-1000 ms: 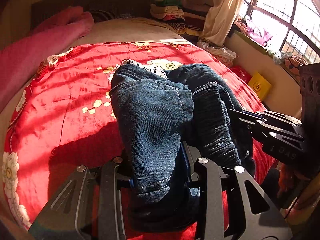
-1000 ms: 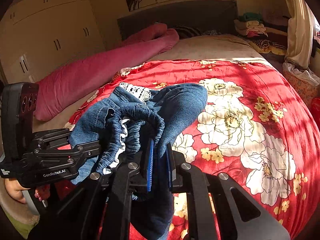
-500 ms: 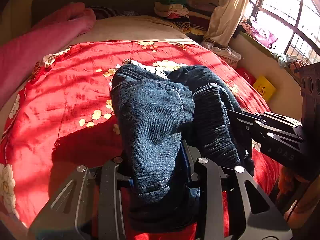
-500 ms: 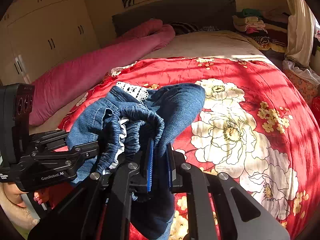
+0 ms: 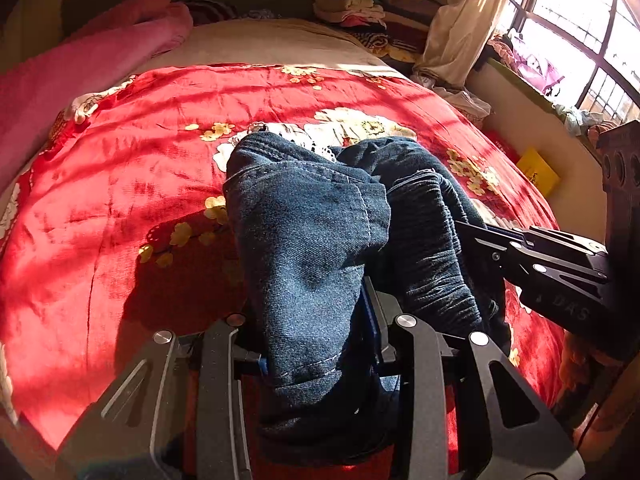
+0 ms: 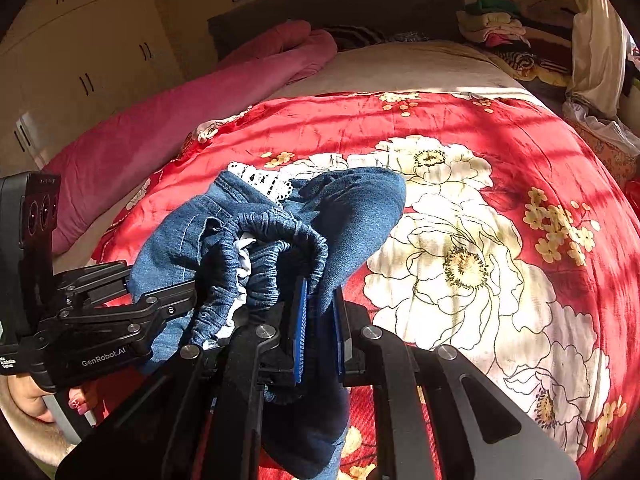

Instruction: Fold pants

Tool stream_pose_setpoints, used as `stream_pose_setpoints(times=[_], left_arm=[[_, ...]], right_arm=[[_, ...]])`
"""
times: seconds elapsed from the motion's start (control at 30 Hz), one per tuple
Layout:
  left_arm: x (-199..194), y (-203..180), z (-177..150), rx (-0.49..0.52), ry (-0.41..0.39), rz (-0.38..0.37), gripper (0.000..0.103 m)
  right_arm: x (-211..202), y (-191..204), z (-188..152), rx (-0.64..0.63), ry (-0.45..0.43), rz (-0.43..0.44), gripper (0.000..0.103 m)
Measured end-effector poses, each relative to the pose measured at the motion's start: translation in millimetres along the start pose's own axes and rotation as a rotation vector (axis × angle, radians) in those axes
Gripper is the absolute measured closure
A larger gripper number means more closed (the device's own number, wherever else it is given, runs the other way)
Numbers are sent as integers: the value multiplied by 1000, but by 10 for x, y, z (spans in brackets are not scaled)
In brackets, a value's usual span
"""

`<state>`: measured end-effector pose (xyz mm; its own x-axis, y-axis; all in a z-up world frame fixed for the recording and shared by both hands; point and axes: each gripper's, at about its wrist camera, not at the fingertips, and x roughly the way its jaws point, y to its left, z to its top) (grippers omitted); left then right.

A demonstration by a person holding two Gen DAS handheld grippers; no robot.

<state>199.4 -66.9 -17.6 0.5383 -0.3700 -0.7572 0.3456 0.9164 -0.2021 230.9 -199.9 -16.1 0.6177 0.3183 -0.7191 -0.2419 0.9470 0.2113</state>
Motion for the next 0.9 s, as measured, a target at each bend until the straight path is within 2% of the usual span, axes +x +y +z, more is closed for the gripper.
stream_pose_setpoints(times=[0.23,0.4,0.47,0.53,0.67,0.73,0.8,0.9], left_arm=[[153,53,-53,-11,27,8,77],[223,123,-90,-32,45,10,71],[237,134,-102,-36,49,11,70],[242,140,-108,-38,51,11,68],[231,141,-116,-40,50,11,68],[227,140,-115,-40,52,13,68],[222,139,-114,-40,53,13,68],[222,139,-110,-41,53,13,67]], right_arm=[[278,-177,-67,53,70,-8,92],[373,-269,-136,83,101,-31,89],[416,-308,-164,95,120,-61,84],[452,-361,-189,117,135,-81,72],[433,-358,-197,115,135,-109,65],[380,-345,-190,109,122,-131,54],[322,-371,-193,129,112,-128,47],[265,-386,-217,137,106,-116,41]])
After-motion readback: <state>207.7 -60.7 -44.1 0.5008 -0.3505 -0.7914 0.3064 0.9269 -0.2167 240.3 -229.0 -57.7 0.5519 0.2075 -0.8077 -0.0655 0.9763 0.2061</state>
